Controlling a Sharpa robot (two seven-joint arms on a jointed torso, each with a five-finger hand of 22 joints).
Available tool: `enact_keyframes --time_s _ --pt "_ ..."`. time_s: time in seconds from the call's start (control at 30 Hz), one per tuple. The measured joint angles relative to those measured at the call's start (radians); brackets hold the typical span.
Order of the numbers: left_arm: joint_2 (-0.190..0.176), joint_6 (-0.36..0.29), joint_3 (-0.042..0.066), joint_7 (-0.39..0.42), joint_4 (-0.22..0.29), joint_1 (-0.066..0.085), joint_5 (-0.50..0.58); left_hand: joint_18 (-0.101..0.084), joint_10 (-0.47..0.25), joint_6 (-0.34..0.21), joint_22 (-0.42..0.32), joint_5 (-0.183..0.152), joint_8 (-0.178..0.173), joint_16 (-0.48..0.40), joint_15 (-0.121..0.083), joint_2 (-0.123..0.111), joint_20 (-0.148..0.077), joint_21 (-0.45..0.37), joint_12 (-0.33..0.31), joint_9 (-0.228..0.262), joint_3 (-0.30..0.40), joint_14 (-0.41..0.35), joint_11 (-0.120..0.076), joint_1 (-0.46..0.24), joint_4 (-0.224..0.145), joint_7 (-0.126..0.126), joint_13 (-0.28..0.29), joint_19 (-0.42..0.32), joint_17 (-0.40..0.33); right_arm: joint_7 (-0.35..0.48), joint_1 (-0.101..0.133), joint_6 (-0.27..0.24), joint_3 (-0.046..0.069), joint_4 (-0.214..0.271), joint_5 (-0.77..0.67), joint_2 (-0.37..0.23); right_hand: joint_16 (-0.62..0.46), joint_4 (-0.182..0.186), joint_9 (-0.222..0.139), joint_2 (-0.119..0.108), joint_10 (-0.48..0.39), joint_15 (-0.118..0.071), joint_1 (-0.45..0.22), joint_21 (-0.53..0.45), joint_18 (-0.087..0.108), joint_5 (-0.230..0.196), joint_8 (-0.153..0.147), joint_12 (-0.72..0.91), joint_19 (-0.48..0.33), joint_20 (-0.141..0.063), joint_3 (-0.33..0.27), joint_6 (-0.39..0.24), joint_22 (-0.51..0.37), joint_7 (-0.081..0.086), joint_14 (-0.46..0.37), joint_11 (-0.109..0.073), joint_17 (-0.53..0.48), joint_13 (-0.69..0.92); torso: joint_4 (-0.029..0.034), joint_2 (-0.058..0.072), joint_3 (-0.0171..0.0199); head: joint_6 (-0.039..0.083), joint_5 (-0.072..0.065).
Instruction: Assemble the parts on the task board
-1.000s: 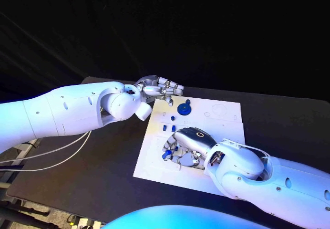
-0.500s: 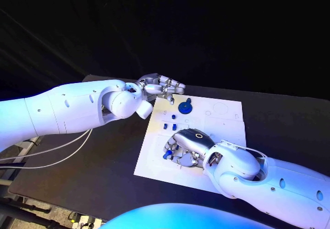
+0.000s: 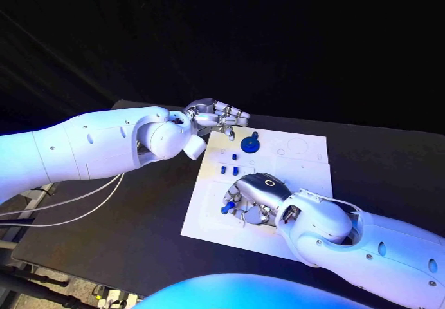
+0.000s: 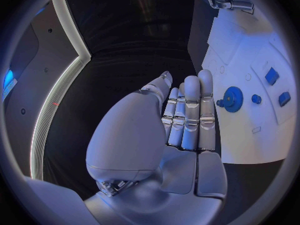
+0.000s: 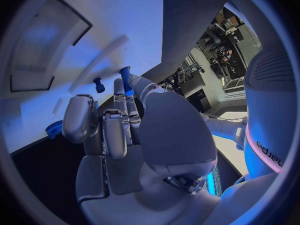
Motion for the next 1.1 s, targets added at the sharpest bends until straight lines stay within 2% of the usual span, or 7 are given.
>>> enact_keyframes --time_s 0.5,0.63,0.7,0.77,0.93,1.03,1.1 --pt "0.001 0.002 0.0 -0.004 0.0 0.0 0.0 0.0 -0.004 0.0 -0.001 0.0 0.0 0.0 0.0 0.004 0.0 0.0 0.0 0.0 -0.003 0.0 -0.004 0.004 -0.003 0.0 0.001 0.0 -0.001 -0.022 0.001 0.035 0.0 -0.007 -0.026 0.027 0.0 0.0 -0.001 0.0 0.001 0.0 0.0 0.0 0.0 0.0 0.0 0.0 0.0 0.0 0.0 -0.003 0.0 0.001 0.0 0.001 0.0 0.001 0.0 -0.001 -0.0007 0.001 -0.006" --pt "0.001 0.003 0.0 -0.006 0.0 0.0 0.0 0.0 -0.004 0.0 -0.001 0.0 0.0 0.0 0.0 0.004 0.0 0.0 0.0 0.0 -0.003 0.0 -0.004 0.004 -0.003 0.0 0.001 0.0 -0.001 -0.028 0.001 0.039 -0.001 -0.011 -0.029 0.036 0.0 0.0 -0.001 0.0 -0.001 0.0 0.0 -0.004 0.0 0.0 -0.001 0.001 0.0 0.0 0.0 -0.002 0.001 0.003 0.0 0.006 0.0 0.003 0.0003 -0.001 -0.0007 0.002 -0.007" --pt "0.002 0.004 0.0 -0.007 0.0 0.0 0.0 0.0 -0.004 0.0 -0.001 0.0 0.0 0.0 0.0 0.004 0.0 0.0 0.0 0.0 -0.003 0.0 -0.004 0.004 -0.003 0.0 0.001 0.0 -0.001 -0.031 0.001 0.041 -0.002 -0.014 -0.03 0.041 0.0 0.0 0.0 -0.008 -0.013 0.007 -0.009 -0.012 0.0 0.0 -0.01 -0.004 -0.005 0.005 0.0 -0.019 0.001 0.019 -0.002 0.013 0.0 0.002 0.0005 -0.001 -0.0007 0.002 -0.009" --pt "0.002 0.004 0.0 -0.008 0.0 0.0 0.0 0.0 -0.004 0.0 -0.001 0.0 0.0 0.0 0.0 0.004 0.0 0.0 0.0 0.0 -0.003 0.0 -0.004 0.004 -0.003 0.0 0.001 0.0 -0.001 -0.034 0.001 0.043 -0.003 -0.018 -0.031 0.045 -0.004 0.0 -0.001 -0.015 -0.022 0.011 -0.015 -0.013 0.0 0.0 -0.023 -0.006 -0.006 0.006 0.0 -0.042 0.001 0.025 0.0 0.014 0.0 0.001 0.0011 -0.001 -0.0007 0.003 -0.009" --pt "0.001 0.005 0.0 -0.01 0.0 0.0 0.0 0.0 -0.004 0.0 -0.001 0.0 0.0 0.0 0.0 0.004 0.0 0.0 0.004 0.0 -0.003 0.0 -0.004 0.004 -0.003 0.0 0.001 0.0 -0.001 -0.041 0.001 0.05 -0.005 -0.021 -0.032 0.045 -0.014 0.006 -0.012 -0.021 -0.033 0.011 -0.021 -0.013 0.0 0.0 -0.04 -0.009 -0.009 0.009 0.0 -0.067 0.001 0.032 0.0 0.014 0.0 0.002 0.0011 -0.001 -0.0007 0.003 -0.008" --pt "0.001 0.006 0.0 -0.01 0.0 0.0 0.0 0.0 -0.004 0.0 -0.001 0.0 0.0 0.0 0.0 0.004 0.0 0.0 0.004 0.0 -0.003 0.0 -0.004 0.004 -0.003 0.0 0.001 0.0 -0.001 -0.046 0.0 0.053 -0.007 -0.022 -0.032 0.043 -0.015 0.006 -0.015 -0.025 -0.036 0.018 -0.025 -0.014 0.0 0.0 -0.045 -0.009 -0.009 0.009 0.0 -0.08 0.001 0.034 0.0 0.014 0.0 0.003 0.0011 0.0 -0.0007 0.003 -0.008" --pt "0.001 0.006 0.0 -0.011 0.0 0.0 0.0 0.0 -0.004 0.0 -0.001 0.0 0.0 0.0 0.0 0.004 0.0 0.0 0.004 0.0 -0.003 0.0 -0.004 0.004 -0.003 0.0 0.001 0.0 -0.001 -0.049 0.0 0.053 -0.007 -0.021 -0.032 0.041 -0.028 0.006 -0.018 -0.03 -0.041 0.018 -0.031 -0.027 0.0 0.0 -0.052 -0.005 -0.013 0.013 0.0 -0.094 0.001 0.036 0.0 0.019 -0.014 0.004 0.0011 0.0 -0.0004 0.003 -0.008"
